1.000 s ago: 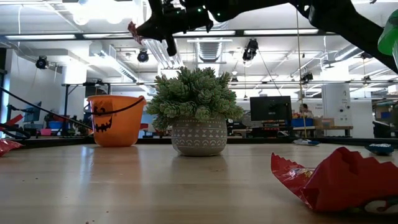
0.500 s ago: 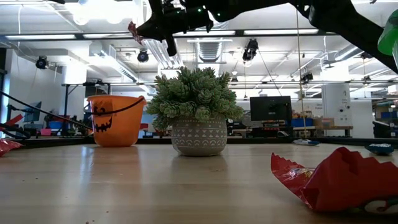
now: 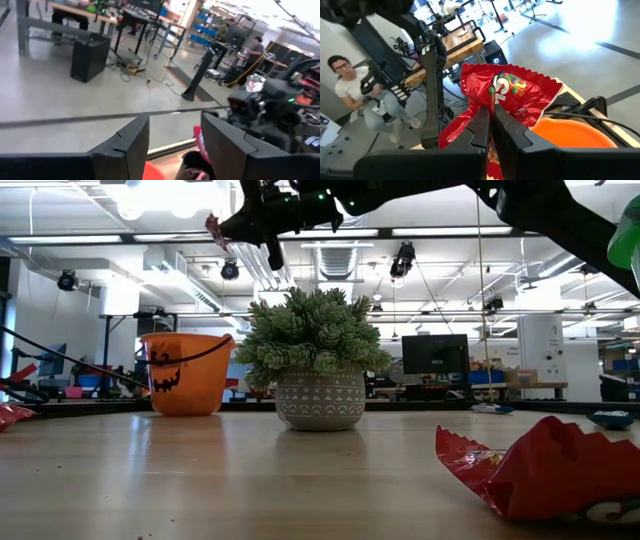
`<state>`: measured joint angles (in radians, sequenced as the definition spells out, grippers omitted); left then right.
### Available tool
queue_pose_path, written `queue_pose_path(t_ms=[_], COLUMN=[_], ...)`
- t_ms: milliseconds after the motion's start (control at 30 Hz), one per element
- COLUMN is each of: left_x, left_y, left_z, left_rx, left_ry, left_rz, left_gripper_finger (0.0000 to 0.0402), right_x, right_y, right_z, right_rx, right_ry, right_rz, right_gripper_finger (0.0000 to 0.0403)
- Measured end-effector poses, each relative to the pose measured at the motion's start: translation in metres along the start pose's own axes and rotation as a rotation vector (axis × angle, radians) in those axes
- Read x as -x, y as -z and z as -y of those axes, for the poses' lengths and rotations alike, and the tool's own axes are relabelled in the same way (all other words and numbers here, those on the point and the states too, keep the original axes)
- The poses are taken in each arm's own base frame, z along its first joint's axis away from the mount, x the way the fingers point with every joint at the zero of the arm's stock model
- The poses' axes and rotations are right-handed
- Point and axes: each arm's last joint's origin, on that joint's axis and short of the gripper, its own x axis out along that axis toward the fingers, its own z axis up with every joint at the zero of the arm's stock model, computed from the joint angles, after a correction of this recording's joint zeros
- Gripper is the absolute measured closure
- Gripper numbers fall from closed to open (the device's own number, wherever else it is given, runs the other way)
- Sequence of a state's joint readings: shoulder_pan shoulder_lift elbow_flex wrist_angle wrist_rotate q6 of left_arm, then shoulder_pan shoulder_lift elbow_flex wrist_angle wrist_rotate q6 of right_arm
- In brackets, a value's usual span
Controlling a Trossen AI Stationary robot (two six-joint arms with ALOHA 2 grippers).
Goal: Sort candy
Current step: Put the red candy into the orange bucket
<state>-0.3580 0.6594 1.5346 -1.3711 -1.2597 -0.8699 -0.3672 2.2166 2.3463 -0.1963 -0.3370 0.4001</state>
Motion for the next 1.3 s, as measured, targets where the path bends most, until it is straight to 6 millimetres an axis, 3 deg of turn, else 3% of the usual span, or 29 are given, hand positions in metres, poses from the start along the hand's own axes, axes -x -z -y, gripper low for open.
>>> queue_pose_path(t_ms=[533, 667, 767, 1300], left_x=[0.006, 0.006, 0.008, 0.005], left_y=[-0.062, -0.075, -0.083, -0.07], left_z=[0.045, 0.057, 0.055, 0.05], left_rx=[-0.139, -0.2, -0.189, -0.222], left_ry=[0.053, -0.015, -0.084, -0.231], left_rz=[0.075, 0.118, 0.154, 0.216], left_gripper_finger=[0.024, 0.024, 0.024, 0.027], right_x=[0.001, 0.002, 0.002, 0.003], right_y=[0.0, -0.001, 0.0, 0.0], right_z=[0.003, 0.005, 0.006, 0.008], right_rx=[-0.005, -0.006, -0.006, -0.006], right_ry=[-0.001, 0.004, -0.002, -0.006], right_rz=[-0.017, -0.015, -0.022, -0.035], right_gripper_finger=[0.0391, 0.0391, 0.0391, 0.0391])
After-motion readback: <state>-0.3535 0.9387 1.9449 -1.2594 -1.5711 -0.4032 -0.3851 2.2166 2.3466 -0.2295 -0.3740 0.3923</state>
